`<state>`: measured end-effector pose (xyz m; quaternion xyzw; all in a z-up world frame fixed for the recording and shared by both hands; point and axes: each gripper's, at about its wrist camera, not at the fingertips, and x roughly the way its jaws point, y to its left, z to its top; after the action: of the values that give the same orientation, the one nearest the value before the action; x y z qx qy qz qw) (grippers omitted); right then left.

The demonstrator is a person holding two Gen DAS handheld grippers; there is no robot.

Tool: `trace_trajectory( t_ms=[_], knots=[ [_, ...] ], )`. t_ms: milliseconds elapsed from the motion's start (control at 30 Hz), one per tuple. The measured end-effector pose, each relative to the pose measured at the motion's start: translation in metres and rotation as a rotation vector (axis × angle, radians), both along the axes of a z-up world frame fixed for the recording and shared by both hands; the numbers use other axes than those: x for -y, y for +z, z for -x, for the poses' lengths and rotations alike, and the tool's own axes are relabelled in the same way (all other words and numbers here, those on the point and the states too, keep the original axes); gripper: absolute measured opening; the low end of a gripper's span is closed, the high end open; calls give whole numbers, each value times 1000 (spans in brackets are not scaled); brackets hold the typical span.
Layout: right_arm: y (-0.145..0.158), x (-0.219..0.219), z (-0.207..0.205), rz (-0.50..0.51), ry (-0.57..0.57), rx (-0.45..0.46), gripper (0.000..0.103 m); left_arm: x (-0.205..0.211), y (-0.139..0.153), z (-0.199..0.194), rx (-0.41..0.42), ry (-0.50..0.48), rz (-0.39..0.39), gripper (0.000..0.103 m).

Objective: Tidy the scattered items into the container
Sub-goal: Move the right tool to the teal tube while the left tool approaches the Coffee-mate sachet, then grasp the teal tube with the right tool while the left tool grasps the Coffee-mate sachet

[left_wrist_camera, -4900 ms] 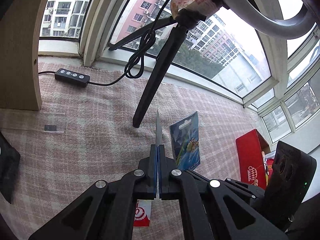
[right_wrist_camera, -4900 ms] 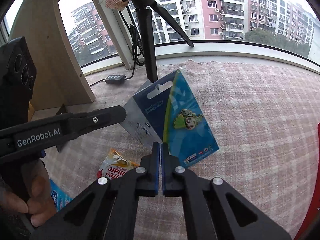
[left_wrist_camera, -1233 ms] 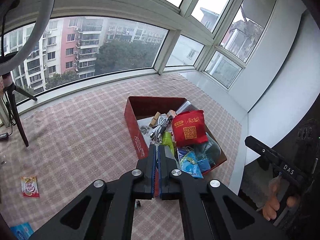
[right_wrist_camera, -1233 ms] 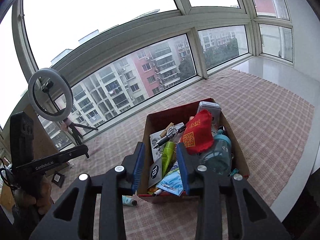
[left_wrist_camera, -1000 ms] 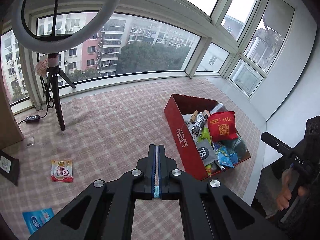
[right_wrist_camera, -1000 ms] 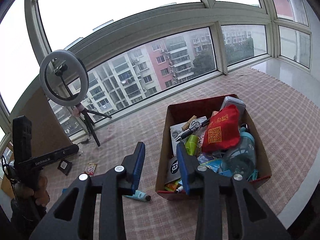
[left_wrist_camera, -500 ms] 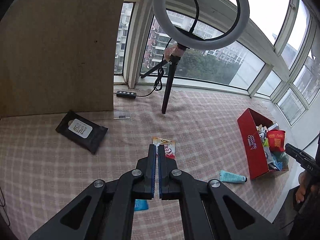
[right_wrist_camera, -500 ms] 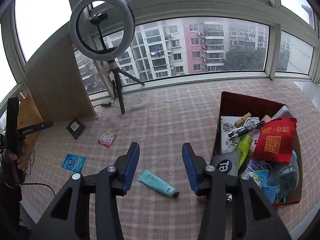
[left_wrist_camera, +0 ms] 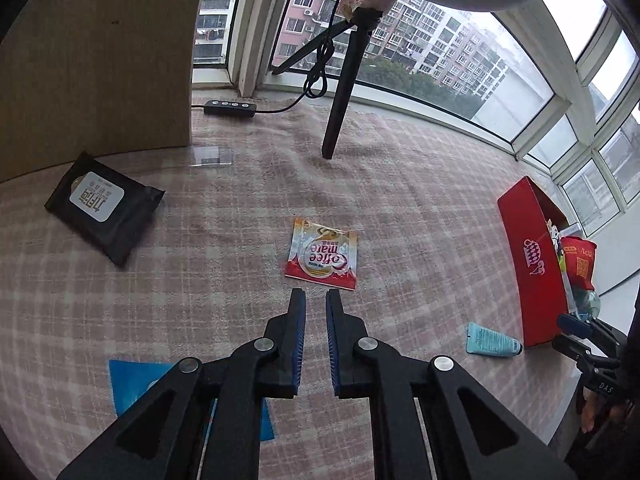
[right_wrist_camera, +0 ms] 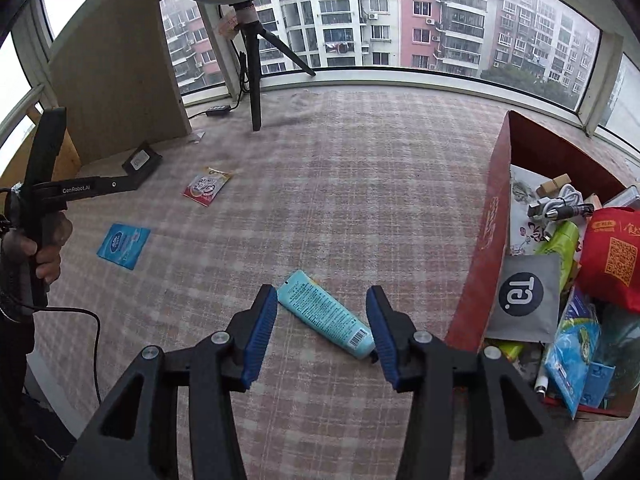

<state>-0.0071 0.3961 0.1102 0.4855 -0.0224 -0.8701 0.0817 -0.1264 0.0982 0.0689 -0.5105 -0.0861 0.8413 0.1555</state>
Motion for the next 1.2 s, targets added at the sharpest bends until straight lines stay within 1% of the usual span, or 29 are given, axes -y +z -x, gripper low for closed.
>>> trace_trajectory(
  t_ms=[67, 133, 267, 367, 433, 467, 567, 667, 733, 767, 833, 900, 967, 1000, 1067, 1200],
  knots=[
    [-4, -6, 1, 1, -15, 9, 46, -11, -7, 6, 5, -20, 18, 25],
    [-7, -10, 3, -4, -28, 14, 49, -22, -14, 12, 9, -39, 36, 25],
    [-10, -14, 5, -11, -39, 22, 50, -35, -21, 17, -1, -60, 86, 29],
    [-14, -12, 9, -16, -34, 31, 50, -37, -24, 22, -2, -52, 105, 41],
    [-16, -8, 12, -26, -22, 39, 51, -37, -27, 26, 1, -46, 120, 43],
    [-17, -6, 13, -32, -12, 45, 52, -39, -29, 28, 2, -46, 128, 47],
    [-22, 2, 18, -41, 28, 63, 55, -46, -34, 34, 5, -57, 162, 53],
    [-26, 13, 24, -66, 98, 83, 58, -56, -38, 38, 1, -79, 230, 55],
    [-30, 19, 28, -115, 135, 101, 59, -61, -40, 43, -4, -90, 270, 56],
    [-32, 22, 30, -136, 153, 112, 59, -63, -42, 46, 0, -97, 282, 57],
    [-38, 25, 34, -161, 184, 137, 60, -68, -47, 51, 24, -117, 290, 62],
    [-44, 27, 38, -181, 205, 151, 60, -73, -52, 54, 37, -125, 307, 62],
    [-51, 27, 41, -181, 216, 168, 60, -78, -54, 54, 25, -129, 339, 62],
    [-54, 26, 43, -171, 215, 174, 60, -80, -54, 54, 20, -131, 347, 63],
    [-59, 26, 46, -168, 213, 183, 60, -80, -55, 54, 17, -135, 345, 68],
    [-68, 29, 48, -184, 251, 205, 60, -76, -55, 56, 19, -134, 309, 70]
  ],
)
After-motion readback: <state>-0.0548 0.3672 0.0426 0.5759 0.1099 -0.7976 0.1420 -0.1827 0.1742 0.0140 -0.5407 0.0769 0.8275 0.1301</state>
